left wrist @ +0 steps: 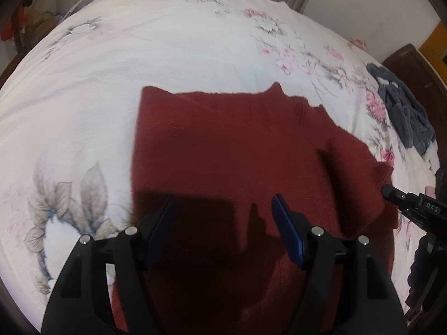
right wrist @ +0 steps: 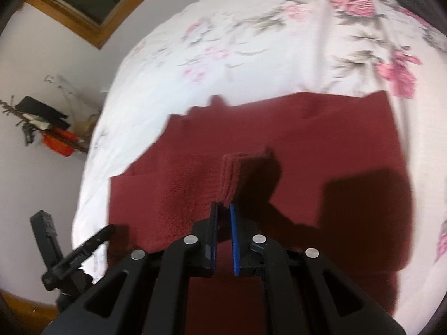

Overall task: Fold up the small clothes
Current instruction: 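Fold the sweater side over the body with the right gripper, then release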

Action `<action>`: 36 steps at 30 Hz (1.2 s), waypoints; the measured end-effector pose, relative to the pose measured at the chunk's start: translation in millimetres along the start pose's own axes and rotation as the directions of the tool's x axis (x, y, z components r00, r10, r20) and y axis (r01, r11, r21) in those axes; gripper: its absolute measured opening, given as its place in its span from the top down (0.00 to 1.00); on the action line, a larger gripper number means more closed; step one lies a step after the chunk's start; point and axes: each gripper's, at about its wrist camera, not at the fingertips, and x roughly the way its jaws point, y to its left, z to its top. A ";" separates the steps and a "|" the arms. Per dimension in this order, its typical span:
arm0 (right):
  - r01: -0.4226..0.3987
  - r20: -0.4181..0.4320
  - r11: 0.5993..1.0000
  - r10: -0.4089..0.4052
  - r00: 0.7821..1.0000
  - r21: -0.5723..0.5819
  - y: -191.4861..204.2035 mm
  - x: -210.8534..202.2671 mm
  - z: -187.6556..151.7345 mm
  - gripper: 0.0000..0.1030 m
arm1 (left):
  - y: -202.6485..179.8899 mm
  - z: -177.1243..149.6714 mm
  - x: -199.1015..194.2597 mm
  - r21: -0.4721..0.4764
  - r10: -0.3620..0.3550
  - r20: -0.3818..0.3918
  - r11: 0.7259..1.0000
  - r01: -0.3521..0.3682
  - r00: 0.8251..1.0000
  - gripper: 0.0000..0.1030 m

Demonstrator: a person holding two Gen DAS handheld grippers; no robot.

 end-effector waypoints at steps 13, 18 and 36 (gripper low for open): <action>0.065 -0.031 0.993 -0.063 0.998 0.098 -86.0 -29.3 -3.7 0.88 | -2.8 -2.5 19.4 0.029 0.057 -0.034 0.998 -0.056 0.998 0.30; -0.136 -0.019 0.973 0.142 0.990 0.185 -92.0 -27.9 10.4 0.58 | -6.4 -2.1 16.4 0.014 0.058 -0.031 0.998 -0.058 0.998 0.29; -0.101 -0.003 0.994 0.101 0.995 0.036 -58.1 -36.6 23.7 0.87 | -11.0 -11.9 22.2 0.011 0.085 -0.036 0.996 -0.085 0.996 0.26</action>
